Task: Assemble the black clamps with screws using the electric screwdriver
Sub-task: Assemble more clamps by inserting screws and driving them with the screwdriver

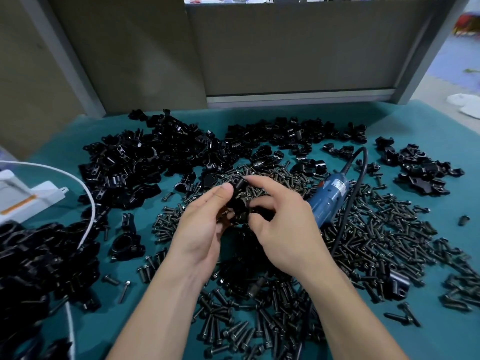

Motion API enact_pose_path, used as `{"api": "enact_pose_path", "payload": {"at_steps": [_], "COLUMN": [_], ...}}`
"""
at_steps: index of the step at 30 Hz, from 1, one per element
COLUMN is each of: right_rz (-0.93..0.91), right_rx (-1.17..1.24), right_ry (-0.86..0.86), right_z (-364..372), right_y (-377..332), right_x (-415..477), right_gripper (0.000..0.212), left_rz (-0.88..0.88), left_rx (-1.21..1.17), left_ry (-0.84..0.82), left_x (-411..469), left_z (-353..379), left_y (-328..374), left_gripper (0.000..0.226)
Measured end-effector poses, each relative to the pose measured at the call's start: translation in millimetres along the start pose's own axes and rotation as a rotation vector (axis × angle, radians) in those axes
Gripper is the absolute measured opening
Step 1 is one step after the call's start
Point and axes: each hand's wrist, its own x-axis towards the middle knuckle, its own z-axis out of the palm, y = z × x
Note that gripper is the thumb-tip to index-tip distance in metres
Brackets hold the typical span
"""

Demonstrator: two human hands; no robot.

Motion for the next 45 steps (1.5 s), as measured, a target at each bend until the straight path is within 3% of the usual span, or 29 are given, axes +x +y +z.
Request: {"api": "enact_pose_path", "payload": {"at_steps": [6, 15, 18, 23, 26, 29, 32, 35, 38, 40, 42, 45], "right_rz": [-0.03, -0.022, -0.015, -0.039, 0.028, 0.045, 0.058, 0.082, 0.091, 0.091, 0.049, -0.059], "right_rx": [0.113, 0.215, 0.147, -0.083, 0.033, 0.062, 0.15, 0.221, 0.126, -0.111, -0.321, -0.478], "right_ry": [0.137, 0.115, 0.085, 0.124, 0.082, 0.018, 0.102, 0.21, 0.287, 0.144, -0.103, -0.365], "right_z": [8.1, 7.5, 8.7, 3.9, -5.2, -8.3, -7.7, -12.0, -17.0, -11.5, 0.7, 25.1], "right_y": [4.6, -1.4, -1.5, -5.1, -1.1, 0.2, 1.6, 4.1, 4.0, -1.1, -12.6, -29.0], "right_x": [-1.4, -1.8, -2.5, -0.5, 3.3, 5.2, 7.0, 10.8, 24.4, 40.2, 56.9, 71.9], "right_gripper": [0.038, 0.042, 0.046, 0.021, 0.029, 0.025, 0.036, 0.044, 0.044, 0.038, 0.026, 0.034], "left_rz": [-0.092, -0.009, 0.024, 0.101, 0.069, -0.009, -0.035, -0.01, 0.006, 0.042, 0.108, 0.181], "left_rx": [-0.297, 0.002, 0.068, 0.147, 0.036, -0.09, -0.129, -0.15, -0.14, -0.261, -0.398, -0.488], "left_ry": [-0.095, -0.147, -0.11, -0.066, -0.005, 0.052, 0.047, 0.012, 0.031, 0.117, 0.232, 0.374], "left_x": [0.6, -4.8, -4.9, -5.2, -5.0, -3.0, -3.0, -2.8, -2.1, -0.7, 1.2, 3.9], "left_z": [-4.1, 1.5, 7.3, 9.3, 10.0, 8.2, 7.0, 3.3, -6.1, -15.3, -24.3, -32.9], "left_y": [-0.2, -0.6, -2.5, -4.5, -5.5, -5.7, -4.2, 0.0, 8.6, 16.8, 24.7, 28.9], "left_gripper": [0.036, 0.05, 0.039, 0.039, 0.041, 0.041, 0.043, 0.028, 0.026, 0.021, 0.015, 0.015]}}
